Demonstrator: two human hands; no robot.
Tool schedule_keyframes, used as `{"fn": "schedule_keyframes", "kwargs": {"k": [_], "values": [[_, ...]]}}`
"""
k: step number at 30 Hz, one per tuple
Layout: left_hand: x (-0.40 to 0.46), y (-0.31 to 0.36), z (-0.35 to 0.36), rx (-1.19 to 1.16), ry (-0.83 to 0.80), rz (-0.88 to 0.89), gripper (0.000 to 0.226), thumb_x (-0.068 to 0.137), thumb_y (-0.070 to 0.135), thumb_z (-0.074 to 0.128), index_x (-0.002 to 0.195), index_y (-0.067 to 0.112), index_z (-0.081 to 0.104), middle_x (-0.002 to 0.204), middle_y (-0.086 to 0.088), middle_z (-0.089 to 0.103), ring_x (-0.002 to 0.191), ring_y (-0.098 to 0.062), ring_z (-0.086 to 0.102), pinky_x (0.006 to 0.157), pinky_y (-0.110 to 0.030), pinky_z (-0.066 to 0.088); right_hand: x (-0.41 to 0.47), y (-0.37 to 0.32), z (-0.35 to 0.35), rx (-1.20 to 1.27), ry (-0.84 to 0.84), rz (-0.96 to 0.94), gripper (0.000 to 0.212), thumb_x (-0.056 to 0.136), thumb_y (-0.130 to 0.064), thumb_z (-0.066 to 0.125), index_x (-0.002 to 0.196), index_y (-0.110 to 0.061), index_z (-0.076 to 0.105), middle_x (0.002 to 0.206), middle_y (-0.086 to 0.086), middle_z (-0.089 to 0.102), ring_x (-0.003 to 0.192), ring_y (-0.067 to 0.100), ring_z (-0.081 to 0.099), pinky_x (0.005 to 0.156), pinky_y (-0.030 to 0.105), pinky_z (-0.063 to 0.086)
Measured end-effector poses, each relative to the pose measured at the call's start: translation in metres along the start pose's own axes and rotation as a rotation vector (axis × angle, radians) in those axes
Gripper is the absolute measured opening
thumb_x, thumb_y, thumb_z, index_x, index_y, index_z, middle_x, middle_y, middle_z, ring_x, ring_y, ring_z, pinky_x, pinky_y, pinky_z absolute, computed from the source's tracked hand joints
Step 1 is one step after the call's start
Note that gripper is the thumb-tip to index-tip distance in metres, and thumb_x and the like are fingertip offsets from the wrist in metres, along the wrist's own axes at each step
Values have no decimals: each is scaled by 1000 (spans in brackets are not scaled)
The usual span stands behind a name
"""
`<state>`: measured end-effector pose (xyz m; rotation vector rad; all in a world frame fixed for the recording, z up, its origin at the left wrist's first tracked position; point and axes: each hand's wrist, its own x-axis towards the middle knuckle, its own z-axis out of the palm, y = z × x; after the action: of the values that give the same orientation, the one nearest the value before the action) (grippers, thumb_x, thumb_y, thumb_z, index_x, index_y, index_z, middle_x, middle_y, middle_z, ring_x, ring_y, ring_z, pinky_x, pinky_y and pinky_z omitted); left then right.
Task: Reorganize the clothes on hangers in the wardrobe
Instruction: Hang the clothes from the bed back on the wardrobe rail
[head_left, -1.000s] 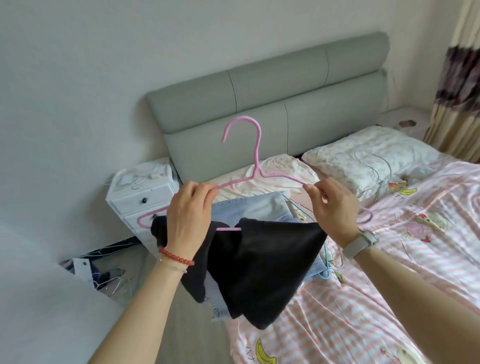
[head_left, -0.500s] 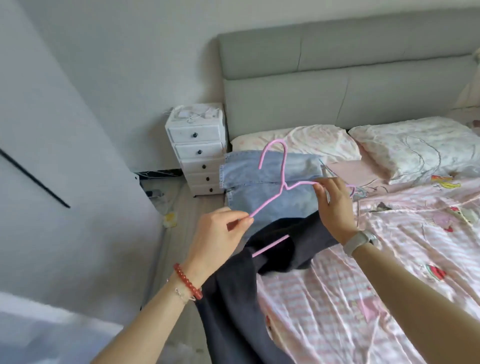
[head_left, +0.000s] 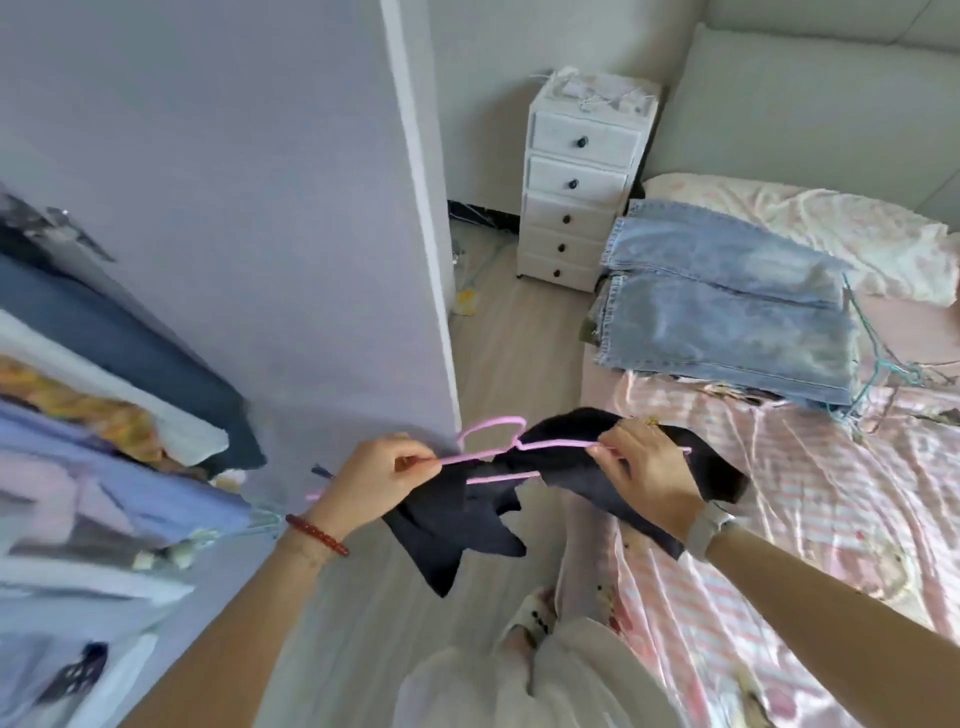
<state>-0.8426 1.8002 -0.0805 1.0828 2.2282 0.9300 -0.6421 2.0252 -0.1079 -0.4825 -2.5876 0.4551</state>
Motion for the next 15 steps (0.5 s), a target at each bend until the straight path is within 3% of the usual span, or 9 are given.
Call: {"fn": "schedule_keyframes", "kwargs": {"k": [3, 6, 9, 12, 15], "values": [[-55, -43, -13, 21, 47, -100, 6, 84, 12, 65, 80, 9, 69, 73, 11, 57, 72, -6, 55, 67, -11, 36, -13, -47, 18, 61, -120, -188, 56, 96, -41, 34, 64, -5, 63, 62, 9, 58, 50, 26, 57, 45, 31, 44], [-108, -75, -28, 18, 210, -184, 6, 86, 11, 61, 83, 11, 66, 82, 2, 59, 80, -13, 56, 74, -15, 39, -14, -98, 35, 115, -169, -306, 58, 97, -41, 31, 60, -8, 60, 55, 4, 55, 42, 22, 52, 35, 26, 40], [-158, -95, -54, 52, 474, -228, 5, 86, 6, 61, 83, 5, 65, 82, -1, 58, 79, -17, 56, 75, -12, 40, -5, -156, 53, 187, -249, -392, 48, 95, -37, 35, 66, -11, 63, 51, -1, 55, 41, 20, 51, 37, 24, 40], [-204, -109, -83, 150, 719, -253, 16, 83, 14, 57, 81, 2, 67, 79, -9, 63, 77, -23, 55, 72, -33, 44, 7, -218, 70, 269, -323, -527, 29, 88, -26, 43, 72, -14, 63, 45, -4, 51, 37, 16, 45, 39, 23, 35], [-248, -124, -113, 208, 932, -330, 20, 82, 19, 54, 81, 5, 68, 82, -11, 65, 80, -29, 57, 75, -42, 45, 15, -280, 85, 350, -372, -646, 26, 86, -23, 44, 71, -12, 63, 45, -3, 52, 36, 16, 43, 40, 20, 33]]}}
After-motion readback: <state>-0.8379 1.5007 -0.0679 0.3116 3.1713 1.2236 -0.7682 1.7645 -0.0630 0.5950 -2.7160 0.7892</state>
